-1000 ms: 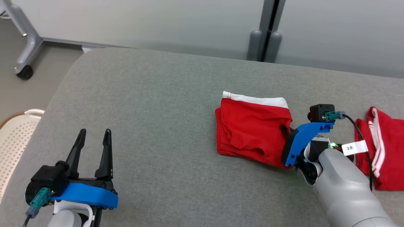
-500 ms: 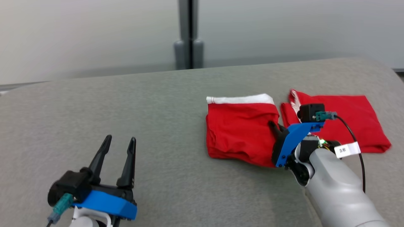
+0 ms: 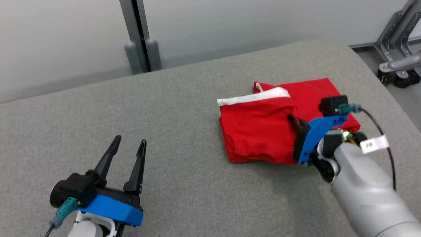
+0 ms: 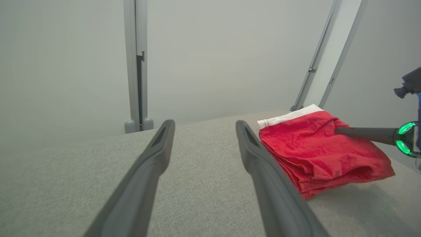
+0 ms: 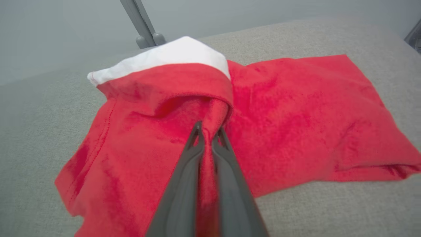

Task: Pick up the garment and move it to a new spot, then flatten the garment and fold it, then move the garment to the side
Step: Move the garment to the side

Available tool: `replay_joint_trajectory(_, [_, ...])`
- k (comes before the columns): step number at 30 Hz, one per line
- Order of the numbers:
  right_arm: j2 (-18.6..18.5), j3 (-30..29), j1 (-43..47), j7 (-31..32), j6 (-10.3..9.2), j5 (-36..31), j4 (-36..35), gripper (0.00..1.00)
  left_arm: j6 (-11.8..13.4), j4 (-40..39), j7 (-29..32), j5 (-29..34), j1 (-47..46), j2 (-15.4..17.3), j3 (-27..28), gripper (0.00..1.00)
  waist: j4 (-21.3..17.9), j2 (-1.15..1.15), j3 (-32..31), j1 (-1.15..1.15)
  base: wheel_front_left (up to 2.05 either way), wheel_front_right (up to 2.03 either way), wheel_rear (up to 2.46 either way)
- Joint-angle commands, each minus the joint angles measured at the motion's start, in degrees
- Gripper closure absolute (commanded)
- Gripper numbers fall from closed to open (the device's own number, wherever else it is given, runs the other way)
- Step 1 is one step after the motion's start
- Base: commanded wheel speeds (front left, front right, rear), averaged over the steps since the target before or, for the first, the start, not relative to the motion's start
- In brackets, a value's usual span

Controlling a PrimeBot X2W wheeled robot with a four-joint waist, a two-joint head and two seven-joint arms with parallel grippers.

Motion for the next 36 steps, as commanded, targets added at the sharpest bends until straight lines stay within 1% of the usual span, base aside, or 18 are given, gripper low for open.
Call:
replay_joint_trajectory(1, [-1.6,0.5,-2.7,0.9,0.01,-0.6,-0.4,1.00,-0.1,-0.3,-0.2,-0.4,-1.1,1.0,-0.4,0.00,1.2,0.01,2.2,0.00,0.00,0.00,0.00])
replay_joint_trajectory(6, [-6.5,1.9,-8.3,3.0,0.01,-4.4,1.2,1.00,-0.1,-0.7,-0.2,-1.3,-2.5,3.1,-0.7,0.00,3.3,0.01,6.6,0.00,0.00,0.00,0.00])
replay_joint_trajectory(7, [-6.5,1.9,-8.3,3.0,0.01,-4.4,1.2,1.00,-0.1,-0.7,-0.2,-1.3,-2.5,3.1,-0.7,0.00,3.3,0.01,6.6,0.00,0.00,0.00,0.00])
replay_joint_trajectory(8, [-8.4,1.8,-10.5,3.3,0.00,-6.6,2.3,1.00,-0.1,-0.9,-0.2,-1.7,-3.1,3.9,-0.5,0.00,4.1,0.01,8.2,0.00,0.00,0.00,0.00])
replay_joint_trajectory(9, [-8.4,1.8,-10.5,3.3,0.00,-6.6,2.3,1.00,-0.1,-0.9,-0.2,-1.7,-3.1,3.9,-0.5,0.00,4.1,0.01,8.2,0.00,0.00,0.00,0.00])
replay_joint_trajectory(11, [-10.0,1.6,-12.3,3.8,0.00,-9.1,4.1,1.00,-0.1,-1.1,-0.2,-2.1,-3.5,4.6,-0.4,0.00,4.8,0.01,9.6,0.00,0.00,0.00,0.00])
replay_joint_trajectory(13, [-10.7,1.0,-13.7,4.8,0.00,-11.4,6.4,1.00,-0.1,-1.3,-0.2,-2.3,-4.0,5.2,-0.5,0.00,5.4,0.01,10.6,0.00,0.00,0.00,0.00])
replay_joint_trajectory(16, [-11.2,-0.1,-15.5,4.3,0.00,-15.1,9.5,1.00,-0.1,-1.4,-0.2,-2.7,-4.7,5.7,-0.3,0.00,6.0,0.01,11.5,0.00,0.00,0.00,0.00])
replay_joint_trajectory(17, [-11.0,-0.5,-15.7,4.0,0.00,-16.2,10.5,0.78,-0.1,-1.4,-0.2,-2.9,-4.7,5.8,-0.3,0.00,6.1,0.01,11.6,0.00,0.00,0.00,0.00])
replay_joint_trajectory(18, [-10.7,-1.0,-15.8,3.8,0.00,-17.2,11.3,0.43,-0.1,-1.4,-0.2,-3.0,-4.9,5.9,-0.3,0.00,6.2,0.01,11.7,0.00,0.00,0.00,0.00])
replay_joint_trajectory(19, [-10.5,-1.5,-15.9,3.5,0.00,-18.2,12.0,0.00,-0.1,-1.3,-0.2,-3.1,-5.0,5.9,-0.4,0.00,6.3,0.01,11.7,0.00,0.00,0.00,0.00])
replay_joint_trajectory(21, [-10.0,-2.2,-15.7,2.9,0.00,-20.9,12.9,0.00,-0.1,-1.0,-0.2,-3.1,-5.0,5.9,-0.4,0.00,6.3,0.01,11.3,0.00,0.00,0.00,0.00])
replay_joint_trajectory(24, [-11.3,-4.2,-15.7,0.4,0.00,-25.7,13.7,0.00,-0.1,-0.6,-0.2,-3.2,-4.7,5.4,0.0,0.00,6.3,0.01,10.2,0.00,0.00,0.00,0.00])
replay_joint_trajectory(27, [-10.4,-7.7,-15.1,-3.0,0.00,-29.1,13.3,0.00,-0.1,-0.4,-0.2,-2.9,-3.9,4.9,1.0,0.00,6.0,0.01,8.4,0.00,0.00,0.00,0.00])
replay_joint_trajectory(32, [-8.0,-14.1,-12.2,-9.5,0.00,-31.9,10.6,0.00,-0.1,0.2,-0.2,-2.2,-2.1,3.5,3.4,0.00,5.3,0.01,4.0,0.00,0.00,0.00,0.00])
replay_joint_trajectory(36, [-5.3,-16.4,-9.6,-13.5,0.00,-33.5,7.3,0.00,-0.1,0.5,-0.2,-1.4,-0.3,2.5,6.0,0.00,4.9,0.01,0.3,0.00,0.00,0.00,0.00])
